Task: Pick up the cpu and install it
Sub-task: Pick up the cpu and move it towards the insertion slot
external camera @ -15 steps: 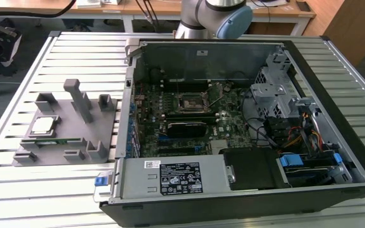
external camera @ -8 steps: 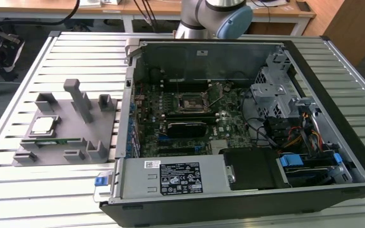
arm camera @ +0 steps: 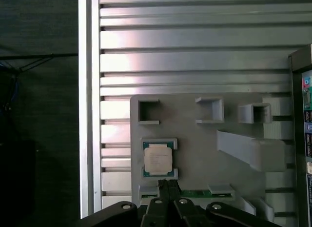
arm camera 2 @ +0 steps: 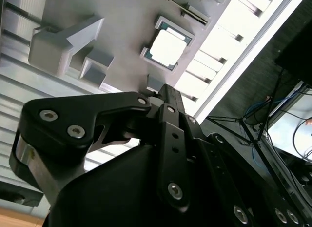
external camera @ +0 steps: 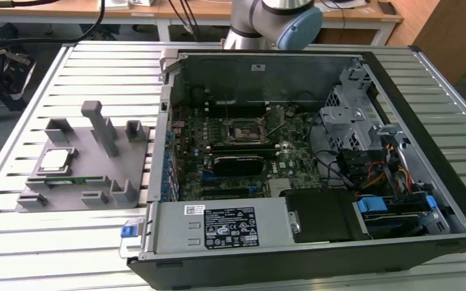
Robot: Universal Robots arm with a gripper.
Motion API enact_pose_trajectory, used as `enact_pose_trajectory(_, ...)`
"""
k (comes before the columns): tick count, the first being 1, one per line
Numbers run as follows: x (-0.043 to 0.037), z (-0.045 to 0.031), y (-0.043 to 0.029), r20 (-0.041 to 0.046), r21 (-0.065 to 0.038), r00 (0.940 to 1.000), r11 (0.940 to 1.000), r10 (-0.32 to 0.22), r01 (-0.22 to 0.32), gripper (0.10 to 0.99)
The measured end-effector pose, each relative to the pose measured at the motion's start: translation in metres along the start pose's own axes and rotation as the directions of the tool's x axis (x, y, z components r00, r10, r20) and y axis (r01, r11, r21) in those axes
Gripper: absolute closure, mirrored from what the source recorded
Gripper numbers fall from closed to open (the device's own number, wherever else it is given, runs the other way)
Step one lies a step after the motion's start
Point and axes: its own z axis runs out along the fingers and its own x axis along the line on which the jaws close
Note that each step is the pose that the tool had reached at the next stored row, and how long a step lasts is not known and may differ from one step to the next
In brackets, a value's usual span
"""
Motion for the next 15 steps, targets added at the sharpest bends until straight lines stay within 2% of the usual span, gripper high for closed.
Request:
enact_pose_trajectory(1, 0.0, 0.0018, -0.0001, 0.0, 0.0, 1.0, 1.0, 0.0, 0.0, 0.918)
enact_pose_trajectory(2, 0.0, 0.0036, -0.0001, 0.0, 0.0, 1.0, 1.0, 0.0, 0.0, 0.918)
enact_pose_trajectory(4, 0.0002, 0.0073, -0.0003, 0.0, 0.0, 1.0, 1.0, 0.0, 0.0, 0.796)
enact_pose_trajectory(5, 0.0004, 0.0091, -0.0003, 0.0001, 0.0, 1.0, 1.0, 0.0, 0.0, 0.796)
enact_pose_trajectory(7, 0.0005, 0.0128, -0.0005, 0.0001, 0.0, 1.0, 1.0, 0.0, 0.0, 0.678)
enact_pose_trajectory(8, 0.0005, 0.0145, -0.0006, 0.0, 0.0, 1.0, 1.0, 0.0, 0.0, 0.678)
enact_pose_trajectory(10, 0.0006, 0.0181, -0.0007, 0.0, 0.0, 1.0, 1.0, 0.0, 0.0, 0.561)
enact_pose_trajectory(11, 0.0006, 0.02, -0.0008, 0.0001, 0.0, 1.0, 1.0, 0.0, 0.0, 0.561)
enact_pose_trajectory(13, 0.0006, 0.0237, -0.0009, 0.0001, 0.0, 1.0, 1.0, 0.0, 0.0, 0.447)
enact_pose_trajectory(14, 0.0006, 0.0255, -0.001, 0.0001, 0.0, 1.0, 1.0, 0.0, 0.0, 0.447)
enact_pose_trajectory(15, 0.0007, 0.0273, -0.0011, 0.0, 0.0, 1.0, 1.0, 0.0, 0.0, 0.388)
